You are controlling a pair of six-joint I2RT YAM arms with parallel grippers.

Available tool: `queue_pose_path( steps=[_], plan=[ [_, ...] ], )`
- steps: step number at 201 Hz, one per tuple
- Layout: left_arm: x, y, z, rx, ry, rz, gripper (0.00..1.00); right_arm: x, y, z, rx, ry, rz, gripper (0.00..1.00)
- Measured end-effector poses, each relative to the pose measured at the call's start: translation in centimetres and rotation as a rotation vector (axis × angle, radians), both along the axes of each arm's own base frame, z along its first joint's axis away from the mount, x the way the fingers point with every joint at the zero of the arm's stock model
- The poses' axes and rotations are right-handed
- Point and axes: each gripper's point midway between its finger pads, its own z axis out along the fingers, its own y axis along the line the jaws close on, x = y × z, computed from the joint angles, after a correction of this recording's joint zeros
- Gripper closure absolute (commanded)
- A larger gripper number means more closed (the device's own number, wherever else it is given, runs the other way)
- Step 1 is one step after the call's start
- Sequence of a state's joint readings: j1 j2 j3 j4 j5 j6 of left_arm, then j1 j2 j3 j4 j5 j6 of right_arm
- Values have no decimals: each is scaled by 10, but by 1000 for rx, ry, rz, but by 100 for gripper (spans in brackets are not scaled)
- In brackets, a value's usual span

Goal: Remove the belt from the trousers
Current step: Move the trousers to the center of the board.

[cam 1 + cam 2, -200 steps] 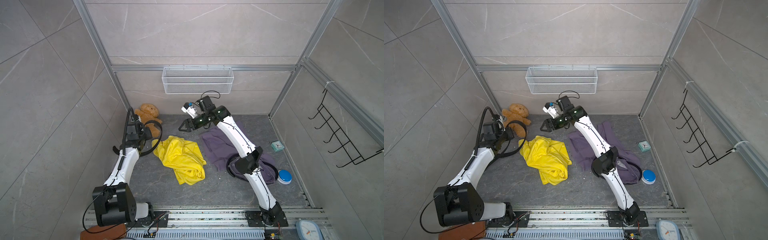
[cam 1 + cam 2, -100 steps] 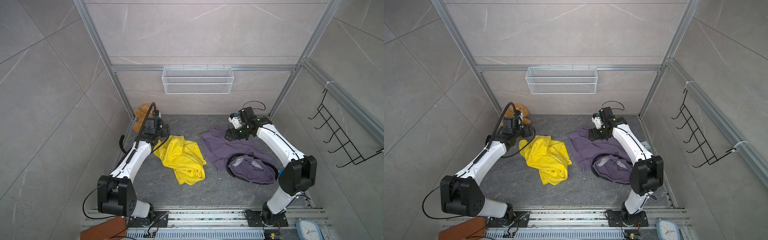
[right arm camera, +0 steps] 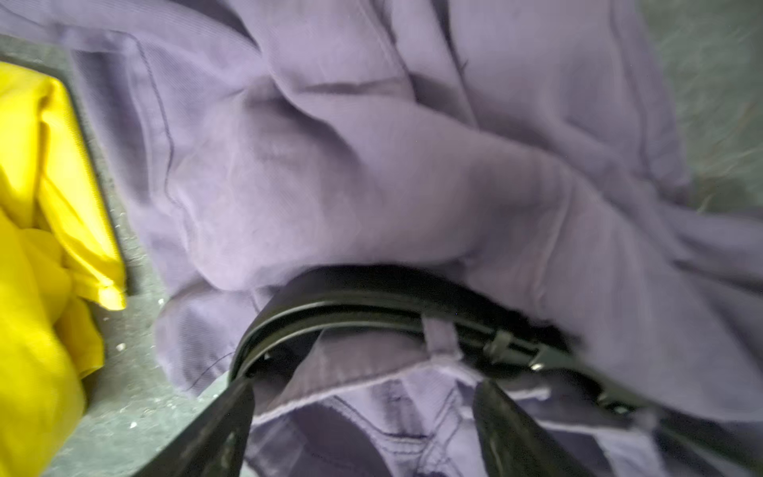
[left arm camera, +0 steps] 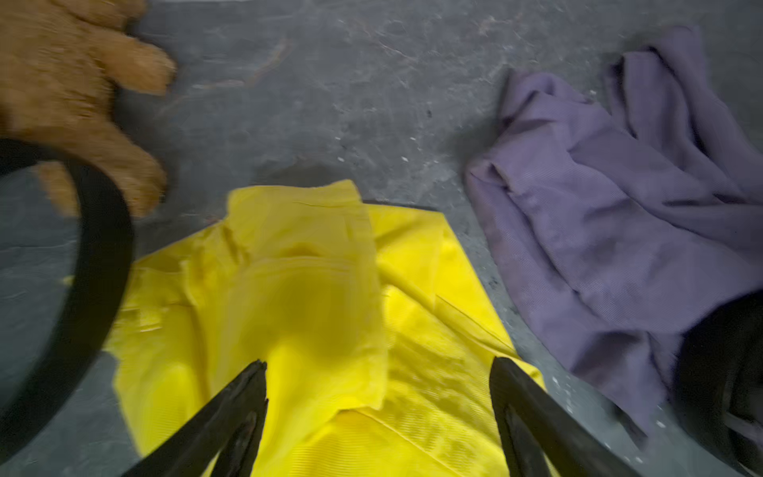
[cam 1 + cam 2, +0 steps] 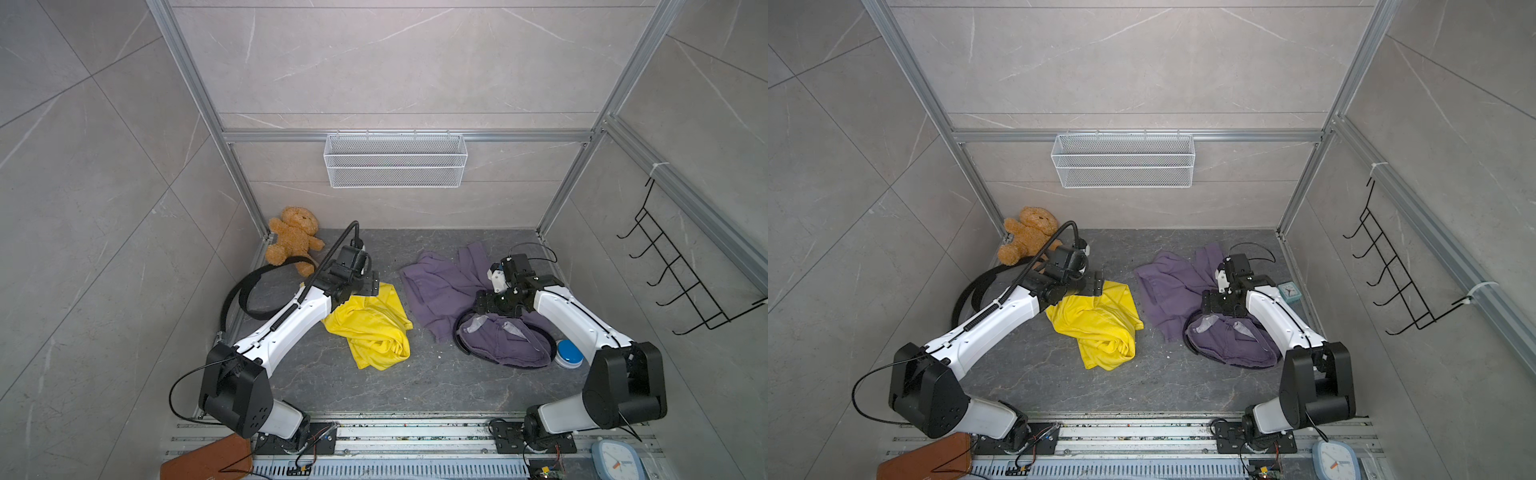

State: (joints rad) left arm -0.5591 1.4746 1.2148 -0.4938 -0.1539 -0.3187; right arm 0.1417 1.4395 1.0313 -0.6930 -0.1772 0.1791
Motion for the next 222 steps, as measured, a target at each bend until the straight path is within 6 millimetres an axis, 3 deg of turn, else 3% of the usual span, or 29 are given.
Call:
queue_pose_path(
  steps=[12, 36, 62, 84, 118, 138, 170, 193, 209, 222],
  plan=[
    [-12, -19, -11, -10, 27, -38, 14, -10, 4, -2, 34, 6, -18, 17],
    [-40, -36, -50, 8, 120, -85, 14, -31, 18, -3, 80, 17, -18, 17],
    [-54, -26, -96, 65, 229, -62, 15, -54, 36, -14, 116, 51, 7, 17],
    [-55, -15, -117, 89, 281, -15, 17, -67, 48, -37, 109, 113, 28, 17],
    [-40, 18, -125, 68, 303, 107, 19, -64, 87, -71, 112, 192, 108, 22],
    [-30, 47, -128, 77, 305, 193, 20, -55, 122, -76, 155, 203, 163, 25],
    [-30, 95, -128, 84, 300, 316, 20, -37, 187, -57, 267, 175, 273, 28],
    [-37, 122, -124, 84, 292, 381, 20, -35, 240, -35, 330, 150, 407, 26],
    [-38, 127, -118, 79, 276, 391, 20, -44, 254, -23, 328, 135, 479, 22],
    [-38, 121, -112, 74, 258, 372, 20, -51, 248, -17, 280, 128, 502, 20]
  ],
)
